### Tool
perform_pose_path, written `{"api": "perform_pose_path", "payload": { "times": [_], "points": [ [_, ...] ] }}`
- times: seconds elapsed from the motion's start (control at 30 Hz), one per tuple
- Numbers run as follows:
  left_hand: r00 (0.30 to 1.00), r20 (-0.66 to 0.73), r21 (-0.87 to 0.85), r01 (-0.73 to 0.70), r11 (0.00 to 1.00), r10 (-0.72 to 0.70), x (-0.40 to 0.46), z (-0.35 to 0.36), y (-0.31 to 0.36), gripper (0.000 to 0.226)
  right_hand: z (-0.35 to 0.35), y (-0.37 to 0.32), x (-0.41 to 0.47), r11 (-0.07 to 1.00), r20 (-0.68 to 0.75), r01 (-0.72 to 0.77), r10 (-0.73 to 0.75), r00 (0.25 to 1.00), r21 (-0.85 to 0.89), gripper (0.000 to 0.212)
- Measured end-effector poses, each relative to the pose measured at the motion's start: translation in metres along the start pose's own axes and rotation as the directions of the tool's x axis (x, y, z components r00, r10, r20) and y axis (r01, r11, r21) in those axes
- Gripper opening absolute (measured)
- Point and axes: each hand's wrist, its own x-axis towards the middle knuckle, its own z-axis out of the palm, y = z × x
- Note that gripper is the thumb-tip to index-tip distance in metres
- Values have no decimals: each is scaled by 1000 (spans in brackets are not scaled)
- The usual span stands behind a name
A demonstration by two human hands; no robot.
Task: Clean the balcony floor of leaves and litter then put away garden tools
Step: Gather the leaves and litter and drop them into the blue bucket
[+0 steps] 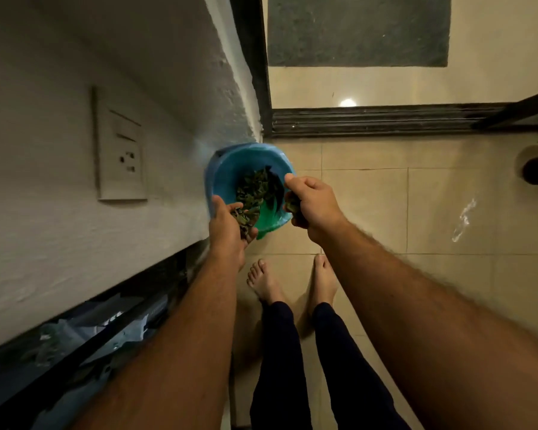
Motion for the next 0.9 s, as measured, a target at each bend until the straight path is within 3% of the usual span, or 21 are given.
{"api": "perform_pose_path", "payload": {
  "times": [0.33, 0.47, 0.7, 0.9],
  "points": [
    [999, 2, 85, -41, 996, 41, 125, 22, -31, 60, 39, 59, 116, 996, -83, -62, 57, 995, -63, 31],
    [997, -24, 25, -68, 997, 69, 150, 21, -35, 69, 48, 66, 144, 994, -65, -98, 96, 993, -39, 32],
    [992, 121, -70, -13, 997, 21, 143, 23, -28, 81, 45, 62, 139, 982, 62, -151, 145, 988, 112, 84],
    [987, 156, -26, -34, 999, 38, 111, 25, -18, 83, 32, 41, 95, 990, 145, -106, 92, 985, 88, 79]
  ]
}}
